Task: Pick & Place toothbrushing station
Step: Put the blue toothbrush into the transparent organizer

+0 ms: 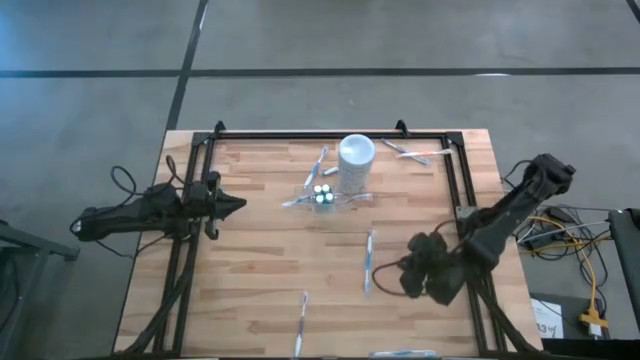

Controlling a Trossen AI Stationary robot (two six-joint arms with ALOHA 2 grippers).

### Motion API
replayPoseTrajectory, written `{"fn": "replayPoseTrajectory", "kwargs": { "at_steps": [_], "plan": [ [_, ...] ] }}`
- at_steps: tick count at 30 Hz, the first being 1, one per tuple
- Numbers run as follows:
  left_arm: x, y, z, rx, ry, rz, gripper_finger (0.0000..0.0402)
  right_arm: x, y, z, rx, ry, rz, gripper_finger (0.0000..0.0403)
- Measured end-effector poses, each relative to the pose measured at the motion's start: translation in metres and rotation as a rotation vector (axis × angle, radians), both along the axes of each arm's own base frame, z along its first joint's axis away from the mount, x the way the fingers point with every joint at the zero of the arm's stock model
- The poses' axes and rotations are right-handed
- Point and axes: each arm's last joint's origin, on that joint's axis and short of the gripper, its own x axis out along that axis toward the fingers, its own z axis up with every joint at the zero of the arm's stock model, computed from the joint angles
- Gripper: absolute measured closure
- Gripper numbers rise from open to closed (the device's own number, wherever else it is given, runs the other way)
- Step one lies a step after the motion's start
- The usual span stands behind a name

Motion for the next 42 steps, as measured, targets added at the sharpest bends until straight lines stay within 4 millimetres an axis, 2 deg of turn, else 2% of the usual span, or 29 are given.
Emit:
{"fn": "replayPoseTrajectory", "kwargs": {
  "at_steps": [5,12,16,20,26,31,36,39,42],
  "plan": [
    [0.0,0.0,0.0,0.0,0.0,0.0,0.0376,0.006,0.021,-0.019,0.065,0.089,-0.065,0.0227],
    [0.0,0.0,0.0,0.0,0.001,0.0,0.0376,0.024,0.033,-0.039,-0.039,0.109,-0.084,0.0176],
    [0.0,0.0,0.0,0.0,0.0,0.0,0.0376,0.039,0.036,-0.041,-0.201,0.192,0.169,0.016],
    [0.0,0.0,0.0,0.0,0.0,0.0,0.0376,0.058,0.04,-0.031,-0.4,0.269,0.487,0.0162],
    [0.0,0.0,-0.001,0.0,0.004,0.0,0.0376,0.092,0.023,-0.017,-0.579,0.376,0.72,0.0178],
    [0.002,0.0,-0.007,0.005,0.028,0.0,0.0376,0.109,0.01,-0.016,-0.637,0.441,0.983,0.0184],
    [0.005,0.0,-0.017,0.003,0.06,0.0,0.0376,0.12,-0.006,-0.017,-0.632,0.447,1.129,0.0184],
    [0.006,0.0,-0.02,0.006,0.065,0.001,0.0376,0.123,-0.01,-0.018,-0.638,0.449,1.248,0.0184],
    [0.006,0.0,-0.02,0.007,0.06,0.001,0.0376,0.127,-0.015,-0.018,-0.63,0.42,1.294,0.0184]
  ]
}}
